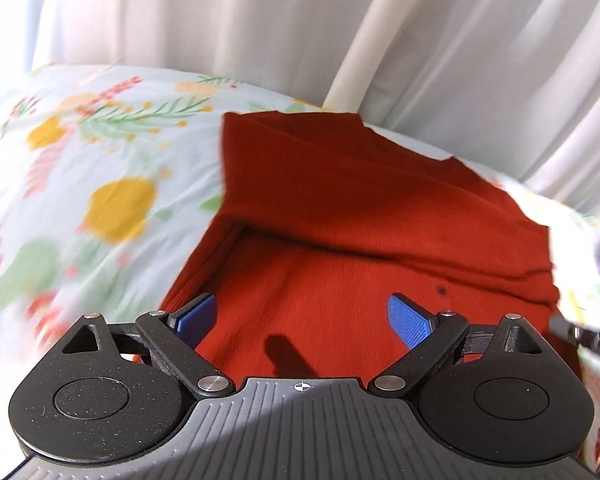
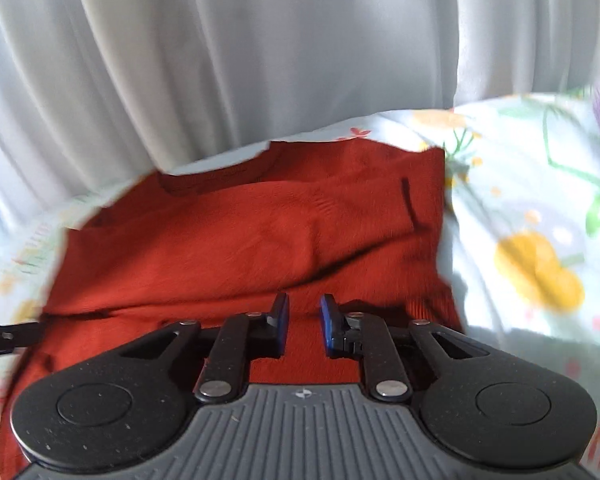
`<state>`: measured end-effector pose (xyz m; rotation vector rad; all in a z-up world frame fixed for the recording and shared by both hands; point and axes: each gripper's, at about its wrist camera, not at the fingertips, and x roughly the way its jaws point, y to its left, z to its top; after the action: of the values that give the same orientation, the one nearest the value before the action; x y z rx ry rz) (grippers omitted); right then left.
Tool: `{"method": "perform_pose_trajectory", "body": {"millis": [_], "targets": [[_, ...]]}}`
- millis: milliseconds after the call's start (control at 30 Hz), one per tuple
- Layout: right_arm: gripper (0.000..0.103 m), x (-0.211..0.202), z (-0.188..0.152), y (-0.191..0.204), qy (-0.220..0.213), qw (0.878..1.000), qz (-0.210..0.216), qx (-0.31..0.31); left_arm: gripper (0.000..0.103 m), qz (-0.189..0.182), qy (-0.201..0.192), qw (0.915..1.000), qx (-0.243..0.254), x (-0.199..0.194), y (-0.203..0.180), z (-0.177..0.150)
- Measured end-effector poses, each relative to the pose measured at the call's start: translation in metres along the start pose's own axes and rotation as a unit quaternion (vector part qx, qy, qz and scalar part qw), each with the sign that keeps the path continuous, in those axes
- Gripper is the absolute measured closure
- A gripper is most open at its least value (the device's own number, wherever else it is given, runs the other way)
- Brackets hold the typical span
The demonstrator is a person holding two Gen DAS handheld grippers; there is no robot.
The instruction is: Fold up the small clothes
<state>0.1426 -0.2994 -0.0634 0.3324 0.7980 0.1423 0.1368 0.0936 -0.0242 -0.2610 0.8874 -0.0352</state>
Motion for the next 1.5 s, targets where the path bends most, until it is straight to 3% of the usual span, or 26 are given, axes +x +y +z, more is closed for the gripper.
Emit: {"method": "perform_pose_trajectory", "body": {"millis": [67,167,267,400,567,700,1100,1133,1200,1267,1400,1500], "targets": [[0.079,-0.036,-0.025,-0.015,0.003,0.999,0.043,0.018,0.006,0.004,0.006,0.9999,-0.009,-0.025,0.014,-0.019],[0.074,-0.087,-0.067,-0.041,0.027,0.996,0.071,0.053,0.006,0.016,0.028,0.9990,-0.032,-0.052,0.038,-0.046],[0.074,-0.124,-0.100,-0.062,0.063,0.993,0.052,0.081,0.006,0.029,0.056,0.9966,-0.054,-0.066,0.057,-0.068],[0.074,-0.150,-0.121,-0.077,0.095,0.990,0.018,0.107,0.007,0.019,0.076,0.9941,-0.075,-0.066,0.072,-0.081],[0.075,-0.143,-0.131,-0.086,0.113,0.984,0.037,0.132,0.015,-0.009,0.094,0.9905,-0.100,-0.066,0.080,-0.091],[0.081,-0.141,-0.139,-0.091,0.111,0.978,0.064,0.162,0.036,-0.010,0.121,0.9841,-0.130,-0.062,0.089,-0.099],[0.097,-0.137,-0.141,-0.095,0.121,0.973,0.067,0.183,0.046,-0.006,0.144,0.9854,-0.091,-0.063,0.090,-0.102],[0.097,-0.138,-0.142,-0.096,0.120,0.973,0.068,0.185,0.049,-0.005,0.144,0.9856,-0.088,-0.062,0.090,-0.102],[0.098,-0.140,-0.143,-0.096,0.117,0.973,0.068,0.187,0.074,-0.006,0.144,0.9855,-0.090,-0.061,0.091,-0.102],[0.098,-0.141,-0.144,-0.098,0.116,0.971,0.072,0.196,0.088,-0.008,0.148,0.9845,-0.094,-0.058,0.094,-0.103],[0.098,-0.140,-0.145,-0.102,0.115,0.961,0.097,0.232,0.094,-0.022,0.142,0.9836,-0.110,-0.057,0.099,-0.103],[0.098,-0.140,-0.143,-0.103,0.110,0.953,0.122,0.254,0.095,-0.066,0.118,0.9810,-0.139,-0.066,0.101,-0.097]]}}
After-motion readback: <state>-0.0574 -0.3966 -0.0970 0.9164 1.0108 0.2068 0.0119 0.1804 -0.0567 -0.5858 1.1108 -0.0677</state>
